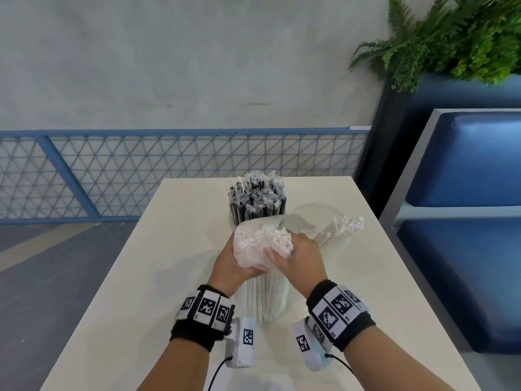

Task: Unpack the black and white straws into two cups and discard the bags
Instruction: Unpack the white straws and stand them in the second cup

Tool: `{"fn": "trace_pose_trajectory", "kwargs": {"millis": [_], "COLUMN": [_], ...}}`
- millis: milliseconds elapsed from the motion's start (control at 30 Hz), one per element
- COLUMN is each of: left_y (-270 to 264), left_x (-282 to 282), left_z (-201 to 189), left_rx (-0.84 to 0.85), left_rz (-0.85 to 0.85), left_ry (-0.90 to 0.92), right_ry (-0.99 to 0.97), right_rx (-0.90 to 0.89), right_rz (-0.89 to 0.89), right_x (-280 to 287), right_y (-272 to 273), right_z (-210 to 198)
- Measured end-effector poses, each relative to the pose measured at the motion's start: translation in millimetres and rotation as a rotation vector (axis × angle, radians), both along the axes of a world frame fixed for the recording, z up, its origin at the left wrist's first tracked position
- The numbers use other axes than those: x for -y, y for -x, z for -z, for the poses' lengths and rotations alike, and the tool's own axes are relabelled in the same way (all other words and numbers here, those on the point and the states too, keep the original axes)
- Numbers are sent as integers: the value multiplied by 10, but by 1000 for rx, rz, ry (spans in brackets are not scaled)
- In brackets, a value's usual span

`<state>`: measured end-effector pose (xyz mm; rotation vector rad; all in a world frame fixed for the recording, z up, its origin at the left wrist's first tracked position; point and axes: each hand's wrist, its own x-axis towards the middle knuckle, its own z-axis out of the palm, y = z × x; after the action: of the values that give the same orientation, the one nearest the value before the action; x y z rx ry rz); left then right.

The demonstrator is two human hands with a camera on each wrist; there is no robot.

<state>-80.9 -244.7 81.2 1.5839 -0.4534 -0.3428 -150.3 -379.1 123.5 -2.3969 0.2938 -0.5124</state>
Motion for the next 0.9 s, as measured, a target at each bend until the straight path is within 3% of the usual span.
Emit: {"fn": "trace_pose_trajectory", "kwargs": {"millis": [200,400,600,800,900], "left_y": [-5,-37,-31,21,48], "left_x": [28,57,77,97,91], "left_z": [-2,39,18,-48,-94], "left_rx": [30,31,8,33,25], "left_rz": [2,-25,-26,-13,7], "left_ry": [-40,-78,-86,-89,-95], "right_ry": [-225,-545,-601,-610,-763], "right_rx": [170,301,181,275,401], "right_rz": [91,9,-158,-26,40], "right_x": [88,254,181,184,295], "right_y": [-71,-112,-1,-32,-60], "right_z": [-272,-485,-312,-399,-653]}}
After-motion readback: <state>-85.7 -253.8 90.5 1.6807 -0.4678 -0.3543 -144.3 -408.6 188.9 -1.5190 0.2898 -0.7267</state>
